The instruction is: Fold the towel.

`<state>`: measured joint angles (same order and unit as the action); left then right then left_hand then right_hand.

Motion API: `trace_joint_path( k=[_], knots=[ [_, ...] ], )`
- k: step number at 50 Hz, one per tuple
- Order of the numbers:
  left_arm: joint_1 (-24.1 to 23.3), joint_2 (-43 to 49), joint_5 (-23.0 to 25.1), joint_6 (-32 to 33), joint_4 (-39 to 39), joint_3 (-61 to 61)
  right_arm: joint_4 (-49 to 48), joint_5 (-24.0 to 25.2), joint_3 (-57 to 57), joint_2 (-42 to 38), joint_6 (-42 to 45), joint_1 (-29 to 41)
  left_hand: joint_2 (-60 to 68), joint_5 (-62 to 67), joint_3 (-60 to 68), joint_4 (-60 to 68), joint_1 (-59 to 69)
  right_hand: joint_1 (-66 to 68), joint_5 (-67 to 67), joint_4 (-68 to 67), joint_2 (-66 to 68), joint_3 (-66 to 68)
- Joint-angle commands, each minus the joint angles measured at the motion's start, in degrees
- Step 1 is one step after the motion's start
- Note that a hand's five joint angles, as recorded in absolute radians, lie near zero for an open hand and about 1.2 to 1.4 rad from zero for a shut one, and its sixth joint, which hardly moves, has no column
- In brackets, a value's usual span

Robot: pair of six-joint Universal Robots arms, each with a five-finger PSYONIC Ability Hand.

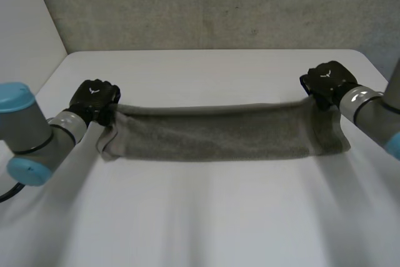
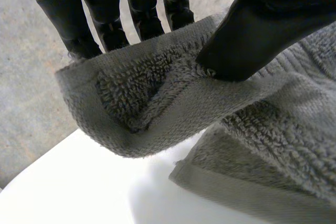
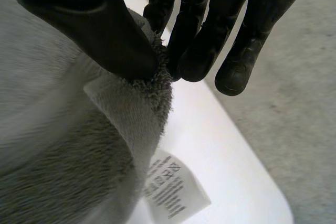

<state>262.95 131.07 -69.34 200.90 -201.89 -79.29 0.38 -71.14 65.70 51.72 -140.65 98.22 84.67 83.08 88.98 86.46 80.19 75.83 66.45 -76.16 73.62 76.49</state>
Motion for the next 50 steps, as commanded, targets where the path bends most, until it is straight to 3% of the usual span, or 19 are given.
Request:
trace_joint_path(
  k=[1, 3, 4, 5, 7, 9, 16, 21, 26, 31, 38, 50],
  knots=[
    [-2.0, 8.14, -2.03, 0.1, 3.07, 10.01, -9.87, -3.91, -5.22, -7.23, -2.79, 2.15, -4.67, -13.08, -8.98, -6.46, -0.19, 4.17, 3.55, -3.84, 6.38, 3.51],
    [-2.35, 9.02, -2.03, 0.11, 3.87, 11.25, -10.23, -4.52, -6.19, -8.55, -2.79, 2.59, -6.31, -14.72, -10.63, -8.1, -1.83, 4.17, 3.55, -3.84, 6.38, 3.51],
    [-2.53, 9.72, -2.2, 0.02, 4.48, 12.22, -10.4, -5.05, -6.98, -9.7, -2.79, 2.77, -26.98, -35.39, -31.29, -28.77, -22.5, 1.57, 0.95, -1.24, 3.77, 0.9],
    [-2.53, 9.73, -2.21, 0.02, 4.49, 12.23, -10.4, -5.06, -6.99, -9.71, -2.79, 2.77, -27.19, -35.6, -31.5, -28.97, -22.71, 1.54, 0.92, -1.21, 3.75, 0.88],
    [-2.7, 10.26, -2.29, 0.02, 5.71, 13.19, -10.41, -6.54, -8.21, -11.72, -2.79, 3.29, -72.74, -81.14, -77.05, -74.52, -68.25, -60.37, -60.99, 60.7, -58.16, -61.03],
    [-2.7, 10.0, -2.56, 0.02, 6.15, 13.19, -10.4, -8.03, -8.48, -12.08, -2.79, 3.82, -74.11, -82.51, -78.42, -75.89, -69.63, -65.83, -66.45, 66.16, -63.62, -66.49],
    [-3.06, 5.16, -3.0, -0.95, 8.79, 12.23, -10.05, -11.82, -7.51, -10.5, -3.41, 4.97, -74.29, -82.69, -78.6, -76.07, -69.81, -65.83, -66.45, 66.16, -63.62, -66.49],
    [-3.23, -2.22, -2.91, -3.41, 11.34, 9.41, -9.53, -11.82, -2.24, -1.18, -4.46, 5.58, -74.29, -82.69, -78.6, -76.07, -69.81, -65.83, -66.45, 66.16, -63.62, -66.49],
    [-3.06, -12.31, -2.73, -11.92, 12.49, 2.67, -9.26, -11.65, 9.24, 10.22, -4.72, 5.14, -74.29, -82.69, -78.6, -76.07, -69.81, -65.83, -66.45, 66.16, -63.62, -66.49],
    [-2.97, -15.58, -2.29, -14.75, 12.4, -2.54, -7.69, -11.56, 17.25, 16.38, -4.64, 4.97, -74.12, -82.53, -78.43, -75.9, -69.64, -65.83, -66.45, 66.16, -63.62, -66.49],
    [-3.14, -16.73, -2.38, -14.75, 11.08, -10.88, -4.16, -9.89, 22.98, 17.8, -4.72, 3.56, -74.12, -82.53, -78.43, -75.9, -69.64, -63.05, -63.67, 63.38, -60.84, -63.71],
    [-3.76, -11.72, -2.82, -14.66, 6.33, -11.59, -4.43, -1.11, 27.03, 12.81, -4.9, -4.96, -73.45, -81.85, -77.76, -75.23, -68.97, -55.66, -56.28, 55.99, -53.45, -56.32]
  ],
)
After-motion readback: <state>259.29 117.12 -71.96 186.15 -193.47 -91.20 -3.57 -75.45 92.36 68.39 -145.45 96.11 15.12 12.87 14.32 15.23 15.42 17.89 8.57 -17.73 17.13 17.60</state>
